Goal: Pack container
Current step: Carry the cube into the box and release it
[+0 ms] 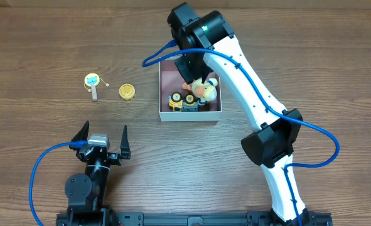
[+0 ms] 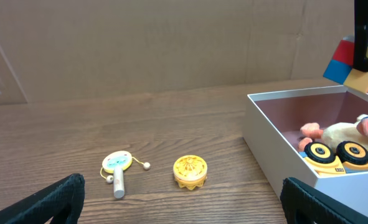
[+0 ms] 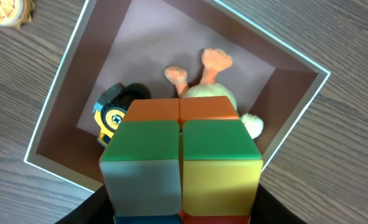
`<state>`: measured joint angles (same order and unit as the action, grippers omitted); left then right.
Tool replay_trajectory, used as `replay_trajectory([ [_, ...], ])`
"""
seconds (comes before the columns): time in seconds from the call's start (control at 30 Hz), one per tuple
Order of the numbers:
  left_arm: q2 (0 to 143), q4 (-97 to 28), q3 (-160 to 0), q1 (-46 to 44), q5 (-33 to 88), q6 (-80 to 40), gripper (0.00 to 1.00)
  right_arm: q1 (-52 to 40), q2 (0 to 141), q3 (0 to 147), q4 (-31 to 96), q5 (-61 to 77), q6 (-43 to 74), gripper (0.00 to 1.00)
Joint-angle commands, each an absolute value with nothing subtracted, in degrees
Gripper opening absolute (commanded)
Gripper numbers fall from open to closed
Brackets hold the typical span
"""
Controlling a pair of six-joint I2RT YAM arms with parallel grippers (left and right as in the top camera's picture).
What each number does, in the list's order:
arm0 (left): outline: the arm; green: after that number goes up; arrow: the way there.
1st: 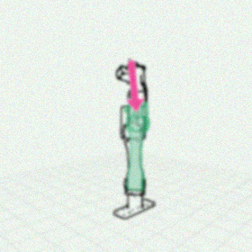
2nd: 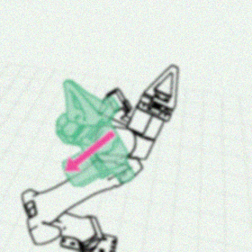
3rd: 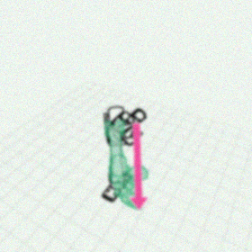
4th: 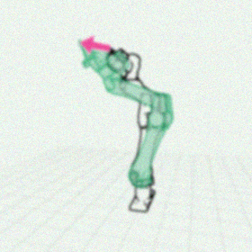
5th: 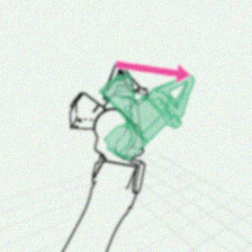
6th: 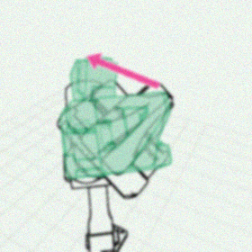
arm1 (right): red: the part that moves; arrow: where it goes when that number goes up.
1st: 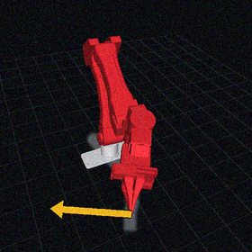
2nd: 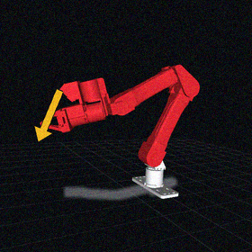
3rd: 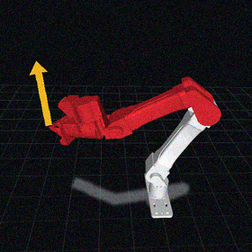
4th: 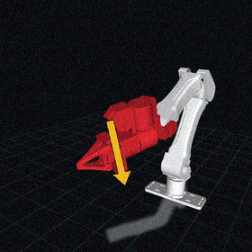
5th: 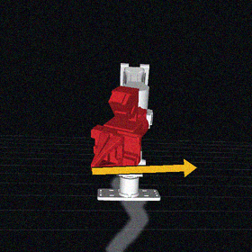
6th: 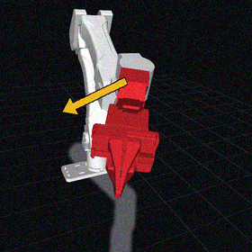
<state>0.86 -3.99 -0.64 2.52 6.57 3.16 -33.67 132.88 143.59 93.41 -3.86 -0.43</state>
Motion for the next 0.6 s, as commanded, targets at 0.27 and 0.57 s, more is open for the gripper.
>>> replay_trajectory([
  [0.27,0.4,-3.9,-0.3,3.0,6.0,2.6,1.0,-33.4,133.0,144.7,89.6,3.4,0.3,0.52],
  [0.57,0.4,-3.9,-0.3,3.0,6.0,2.6,1.0,-33.4,133.8,144.7,89.8,3.5,0.2,0.56],
])
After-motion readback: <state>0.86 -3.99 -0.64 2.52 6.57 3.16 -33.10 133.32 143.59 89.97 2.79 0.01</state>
